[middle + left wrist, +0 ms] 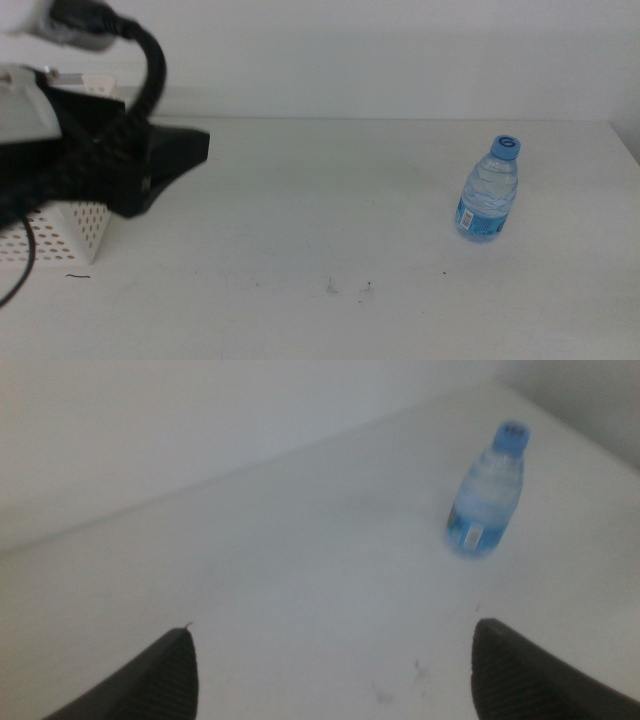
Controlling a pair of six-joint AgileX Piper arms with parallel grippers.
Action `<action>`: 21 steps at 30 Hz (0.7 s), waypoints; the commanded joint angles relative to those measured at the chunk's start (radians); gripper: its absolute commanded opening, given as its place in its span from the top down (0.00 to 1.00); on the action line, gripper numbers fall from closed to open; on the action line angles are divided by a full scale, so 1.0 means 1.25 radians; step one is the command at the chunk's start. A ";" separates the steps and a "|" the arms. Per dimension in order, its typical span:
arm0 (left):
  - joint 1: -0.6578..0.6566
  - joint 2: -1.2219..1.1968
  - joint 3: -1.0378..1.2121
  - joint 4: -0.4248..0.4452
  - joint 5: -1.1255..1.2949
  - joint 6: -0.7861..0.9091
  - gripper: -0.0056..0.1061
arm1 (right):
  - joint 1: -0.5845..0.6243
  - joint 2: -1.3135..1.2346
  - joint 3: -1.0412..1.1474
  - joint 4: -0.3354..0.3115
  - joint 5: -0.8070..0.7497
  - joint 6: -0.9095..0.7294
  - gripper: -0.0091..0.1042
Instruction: Use arms to grab the bottles and put them into the dustbin to the left of the table.
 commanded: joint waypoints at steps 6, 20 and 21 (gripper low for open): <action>0.000 0.002 -0.025 -0.029 -0.031 0.001 0.11 | -0.006 -0.004 0.003 -0.005 -0.003 -0.004 0.10; 0.000 0.002 -0.025 -0.035 -0.037 0.001 0.11 | -0.006 0.032 0.003 -0.003 -0.077 -0.003 0.10; 0.000 0.002 -0.025 -0.035 -0.037 0.001 0.11 | -0.006 0.061 0.003 -0.003 -0.097 -0.001 0.10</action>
